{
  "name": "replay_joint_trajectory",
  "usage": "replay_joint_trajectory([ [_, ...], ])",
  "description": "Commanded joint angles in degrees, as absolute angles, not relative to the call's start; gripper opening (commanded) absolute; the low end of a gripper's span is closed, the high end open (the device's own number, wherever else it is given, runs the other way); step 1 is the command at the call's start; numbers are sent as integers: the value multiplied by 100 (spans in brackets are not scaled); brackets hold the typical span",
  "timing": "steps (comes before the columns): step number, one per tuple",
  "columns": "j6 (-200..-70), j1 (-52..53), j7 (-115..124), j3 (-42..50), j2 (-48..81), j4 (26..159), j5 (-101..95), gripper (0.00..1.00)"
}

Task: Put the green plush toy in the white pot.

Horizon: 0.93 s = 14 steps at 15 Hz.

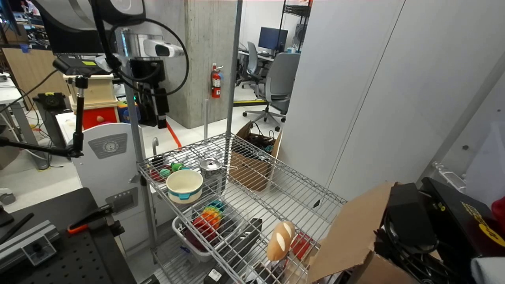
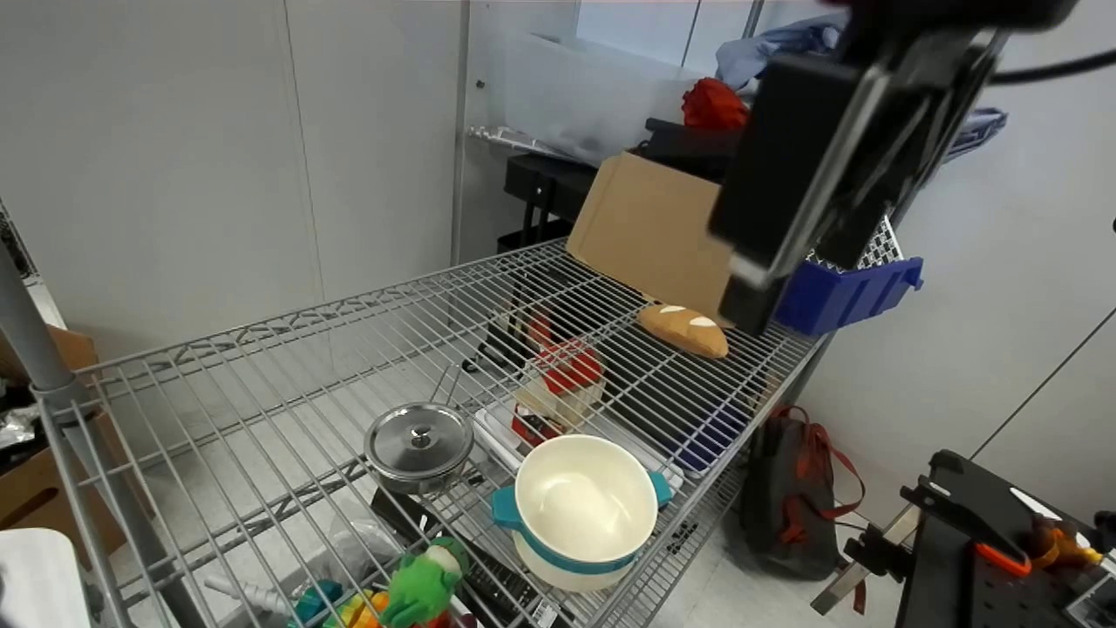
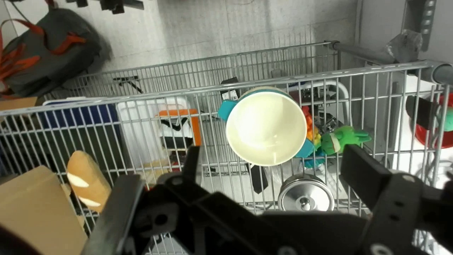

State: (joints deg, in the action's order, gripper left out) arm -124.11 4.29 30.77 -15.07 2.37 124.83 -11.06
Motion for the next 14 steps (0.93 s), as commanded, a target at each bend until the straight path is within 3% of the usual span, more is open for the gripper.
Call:
replay_joint_trajectory([
  [1,-12458,924,4209,-1314,1322,11825,-1255,100],
  [14,-14092,2093,5840,-186,3784,10176,-1141,100],
])
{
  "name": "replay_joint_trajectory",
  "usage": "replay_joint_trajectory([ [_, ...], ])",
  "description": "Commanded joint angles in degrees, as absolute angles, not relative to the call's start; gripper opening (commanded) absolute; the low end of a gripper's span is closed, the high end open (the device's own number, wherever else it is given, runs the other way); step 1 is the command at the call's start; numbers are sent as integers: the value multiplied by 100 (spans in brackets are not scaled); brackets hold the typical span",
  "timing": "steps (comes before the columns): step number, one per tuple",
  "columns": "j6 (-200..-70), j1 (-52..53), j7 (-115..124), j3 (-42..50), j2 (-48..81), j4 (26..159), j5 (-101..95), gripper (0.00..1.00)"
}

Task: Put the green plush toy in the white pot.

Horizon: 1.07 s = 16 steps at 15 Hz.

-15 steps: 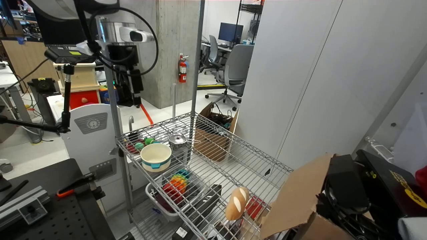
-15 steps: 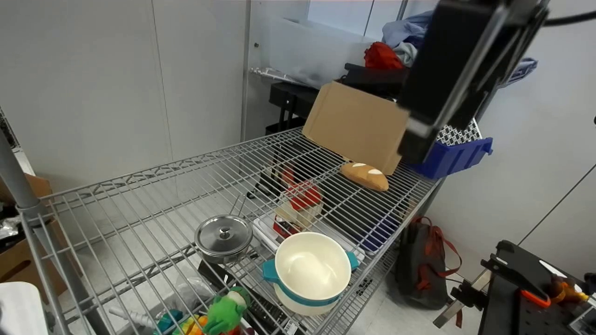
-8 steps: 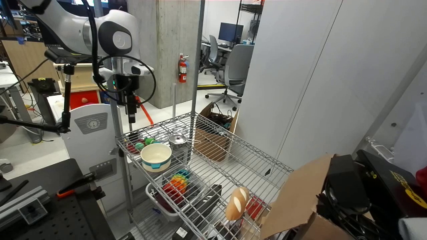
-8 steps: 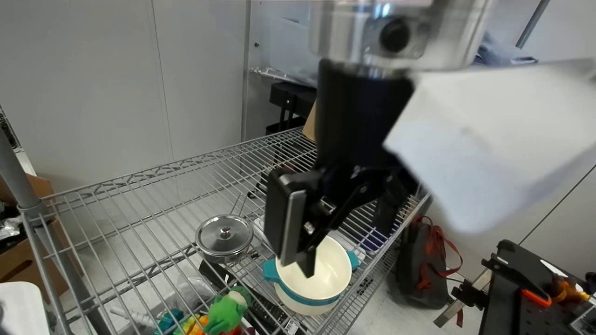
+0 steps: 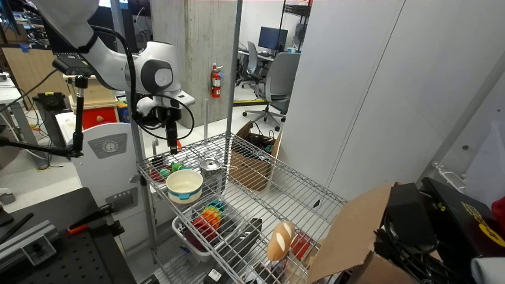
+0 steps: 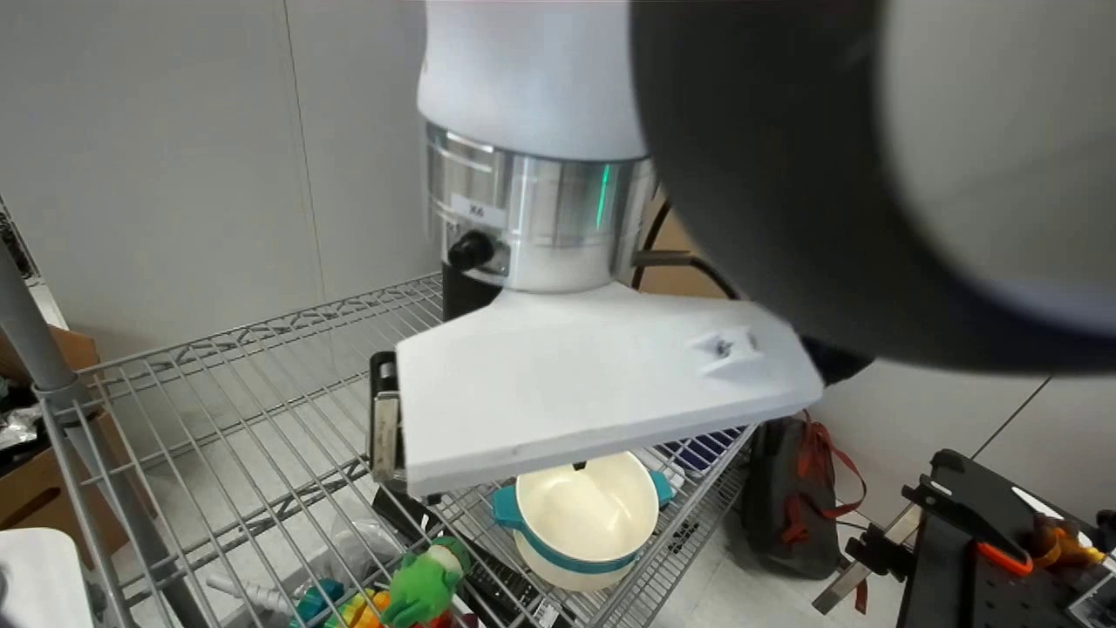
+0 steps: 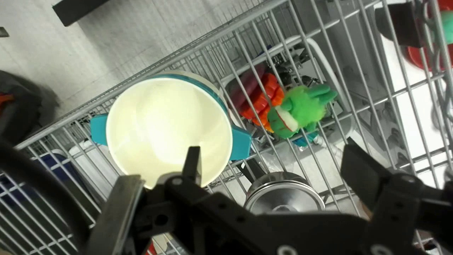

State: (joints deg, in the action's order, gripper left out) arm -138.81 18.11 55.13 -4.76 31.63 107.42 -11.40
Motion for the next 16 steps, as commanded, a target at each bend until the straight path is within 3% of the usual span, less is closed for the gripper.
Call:
replay_joint_trajectory([
  [1,-14133,2143,5886,-132,3958,10045,-1105,100],
  [12,-13983,2501,6048,-32,5293,8803,-781,100],
  [13,-13961,2501,6045,-26,5377,8724,-750,75],
  [14,-13960,2537,6102,25,5445,8662,-753,74],
  [16,-13922,2549,6116,56,5572,8535,-741,58],
])
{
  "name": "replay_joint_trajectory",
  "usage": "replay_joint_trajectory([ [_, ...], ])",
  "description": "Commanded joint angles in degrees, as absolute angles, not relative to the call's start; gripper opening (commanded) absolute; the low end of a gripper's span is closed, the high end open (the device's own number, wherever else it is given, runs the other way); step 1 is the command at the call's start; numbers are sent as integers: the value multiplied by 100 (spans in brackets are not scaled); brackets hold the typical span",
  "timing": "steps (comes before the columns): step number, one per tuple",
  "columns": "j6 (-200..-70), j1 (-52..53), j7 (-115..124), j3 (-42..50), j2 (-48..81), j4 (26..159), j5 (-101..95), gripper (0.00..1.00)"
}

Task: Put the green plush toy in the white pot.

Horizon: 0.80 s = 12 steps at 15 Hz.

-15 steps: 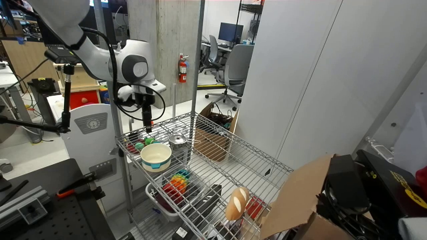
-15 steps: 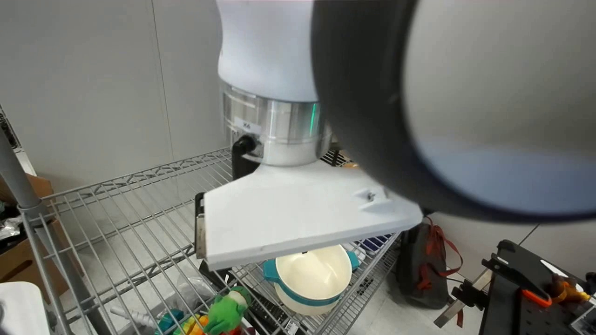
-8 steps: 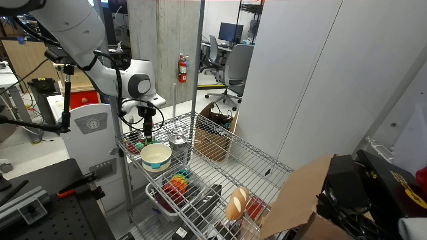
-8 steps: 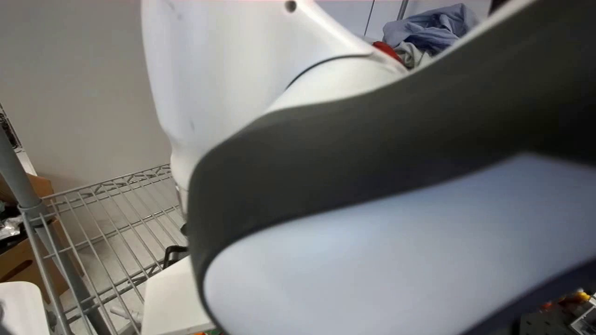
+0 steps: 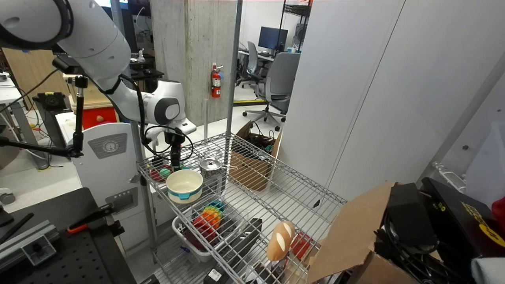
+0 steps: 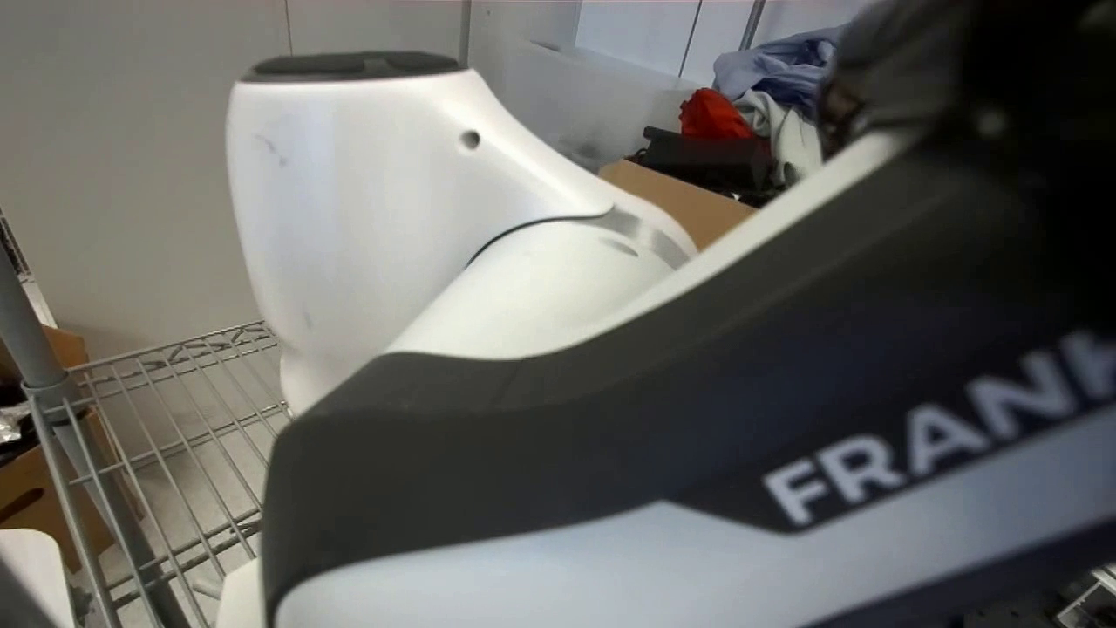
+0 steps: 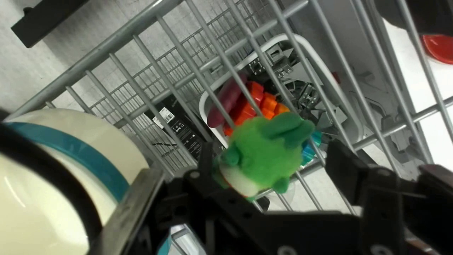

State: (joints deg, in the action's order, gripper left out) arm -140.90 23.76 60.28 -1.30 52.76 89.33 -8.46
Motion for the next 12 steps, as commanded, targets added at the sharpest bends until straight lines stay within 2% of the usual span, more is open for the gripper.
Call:
replay_joint_trajectory([
  [1,-13907,2553,6122,69,5628,8481,-734,51],
  [7,-13734,2583,5912,-87,5350,8466,-621,5],
  [9,-13668,2593,5779,-193,5022,8632,-602,0],
  [10,-13627,2594,5700,-240,4840,8756,-616,3],
  [12,-13613,2580,5541,-265,4418,9179,-628,1],
])
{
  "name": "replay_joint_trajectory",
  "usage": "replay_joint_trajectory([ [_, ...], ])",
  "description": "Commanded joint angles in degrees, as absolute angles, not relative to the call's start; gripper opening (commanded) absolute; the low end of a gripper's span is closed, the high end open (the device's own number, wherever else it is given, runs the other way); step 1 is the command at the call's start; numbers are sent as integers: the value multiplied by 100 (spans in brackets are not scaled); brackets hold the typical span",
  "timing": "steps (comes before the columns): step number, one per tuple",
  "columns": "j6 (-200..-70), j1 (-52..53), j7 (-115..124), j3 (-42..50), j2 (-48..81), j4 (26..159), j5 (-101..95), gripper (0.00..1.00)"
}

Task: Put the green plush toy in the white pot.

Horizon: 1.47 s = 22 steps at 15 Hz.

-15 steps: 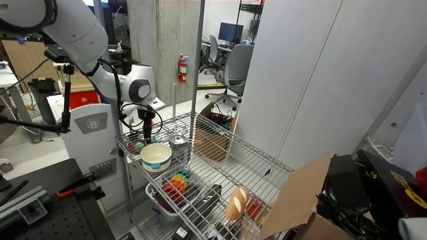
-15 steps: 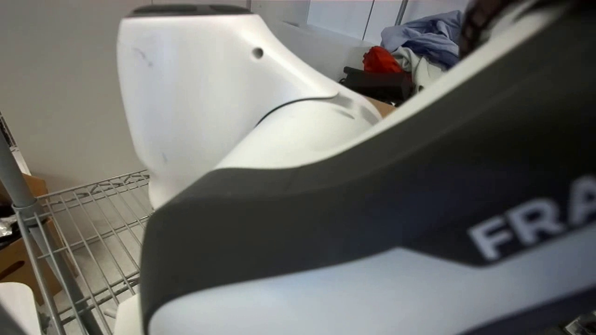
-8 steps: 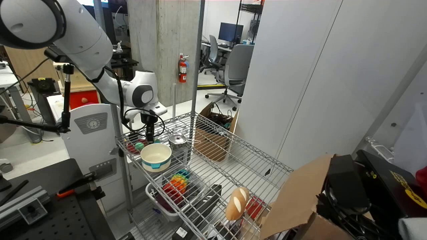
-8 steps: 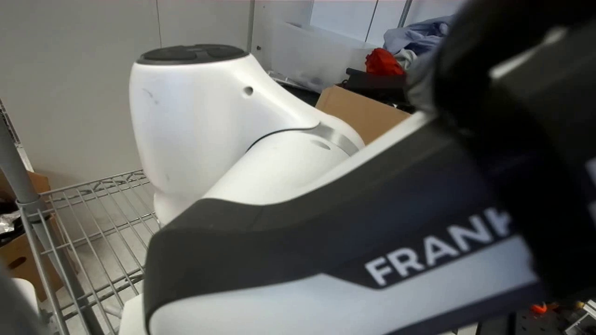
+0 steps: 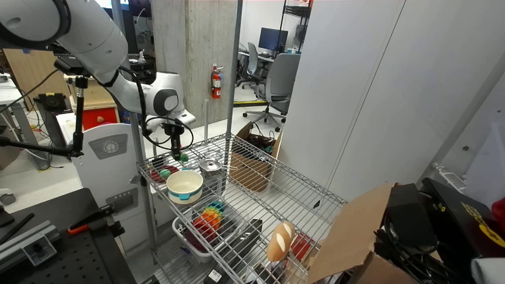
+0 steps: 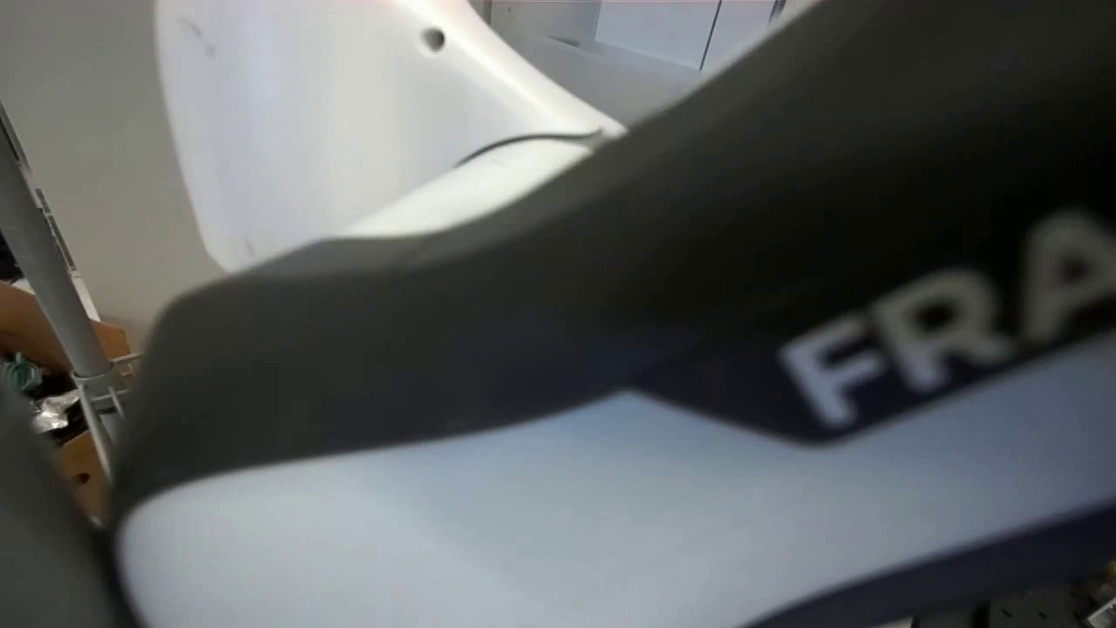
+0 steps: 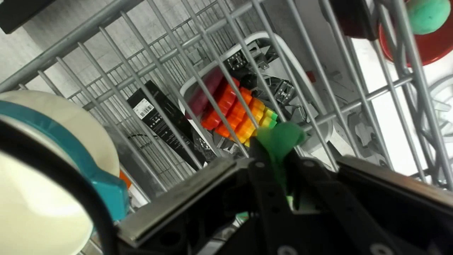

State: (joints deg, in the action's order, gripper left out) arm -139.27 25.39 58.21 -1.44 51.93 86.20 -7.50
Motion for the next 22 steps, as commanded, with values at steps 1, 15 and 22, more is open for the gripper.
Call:
replay_joint_trajectory([
  [1,-13627,2565,5483,-261,4191,9435,-629,3],
  [15,-12970,1709,5417,211,3196,10822,-973,3],
  [22,-13075,1548,5263,287,3933,10439,-987,3],
])
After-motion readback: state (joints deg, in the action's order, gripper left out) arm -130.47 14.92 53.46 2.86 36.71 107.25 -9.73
